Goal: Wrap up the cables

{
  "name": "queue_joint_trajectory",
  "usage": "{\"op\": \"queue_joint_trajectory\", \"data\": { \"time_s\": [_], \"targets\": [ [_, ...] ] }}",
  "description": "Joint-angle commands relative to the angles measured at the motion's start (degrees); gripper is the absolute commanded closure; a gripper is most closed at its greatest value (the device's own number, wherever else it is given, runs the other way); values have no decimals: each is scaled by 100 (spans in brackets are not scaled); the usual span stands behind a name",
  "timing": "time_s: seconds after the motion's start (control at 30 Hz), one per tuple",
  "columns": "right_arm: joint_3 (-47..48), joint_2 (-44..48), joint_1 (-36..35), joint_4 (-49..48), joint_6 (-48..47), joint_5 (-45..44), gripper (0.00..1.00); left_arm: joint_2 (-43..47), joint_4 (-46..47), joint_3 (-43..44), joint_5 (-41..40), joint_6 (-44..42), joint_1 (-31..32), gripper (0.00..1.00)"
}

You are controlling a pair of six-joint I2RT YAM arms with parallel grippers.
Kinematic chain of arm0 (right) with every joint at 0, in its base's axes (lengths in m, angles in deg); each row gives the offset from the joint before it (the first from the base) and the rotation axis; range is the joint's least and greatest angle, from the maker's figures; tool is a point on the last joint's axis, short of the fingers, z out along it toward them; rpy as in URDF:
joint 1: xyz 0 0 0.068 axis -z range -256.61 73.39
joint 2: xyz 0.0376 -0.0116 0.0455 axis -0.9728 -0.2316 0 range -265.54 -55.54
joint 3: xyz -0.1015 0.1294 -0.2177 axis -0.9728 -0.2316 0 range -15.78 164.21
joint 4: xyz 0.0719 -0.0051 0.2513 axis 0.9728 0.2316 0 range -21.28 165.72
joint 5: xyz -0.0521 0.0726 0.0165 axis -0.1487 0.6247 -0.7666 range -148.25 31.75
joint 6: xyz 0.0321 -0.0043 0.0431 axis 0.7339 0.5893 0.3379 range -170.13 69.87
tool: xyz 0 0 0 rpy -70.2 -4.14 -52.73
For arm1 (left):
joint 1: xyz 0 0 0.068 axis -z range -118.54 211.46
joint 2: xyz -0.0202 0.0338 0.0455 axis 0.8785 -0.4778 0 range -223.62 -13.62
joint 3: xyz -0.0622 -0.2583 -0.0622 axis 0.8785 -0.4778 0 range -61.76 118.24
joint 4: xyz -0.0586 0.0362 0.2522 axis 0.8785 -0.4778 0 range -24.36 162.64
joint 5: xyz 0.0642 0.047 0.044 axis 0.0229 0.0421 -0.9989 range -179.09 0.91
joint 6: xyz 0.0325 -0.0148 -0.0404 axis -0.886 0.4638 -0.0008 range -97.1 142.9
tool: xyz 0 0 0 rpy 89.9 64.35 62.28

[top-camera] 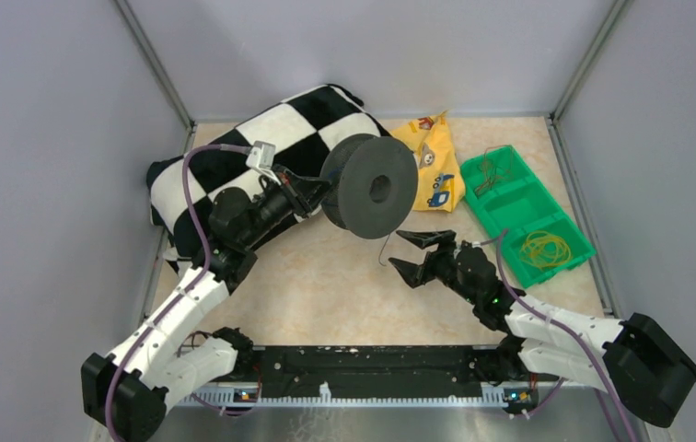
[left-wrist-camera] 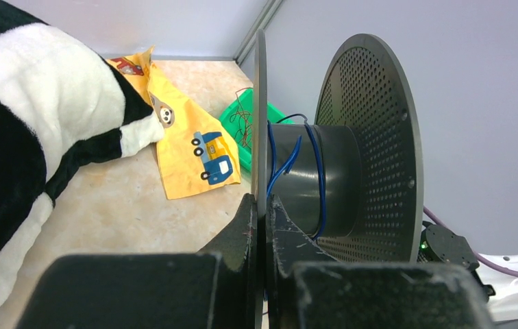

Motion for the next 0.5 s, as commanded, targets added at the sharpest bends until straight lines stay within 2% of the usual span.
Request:
{"op": "queue_joint_trajectory", "data": {
  "time_s": [0.0,0.47],
  "targets": [
    [-85,47,-83,-202,919,50,29,247,1374,-120,3,13,13,100],
    [-168,-75,-197,-274,1112,21,28,299,2596,-621,-305,228,54,100]
  ]
}}
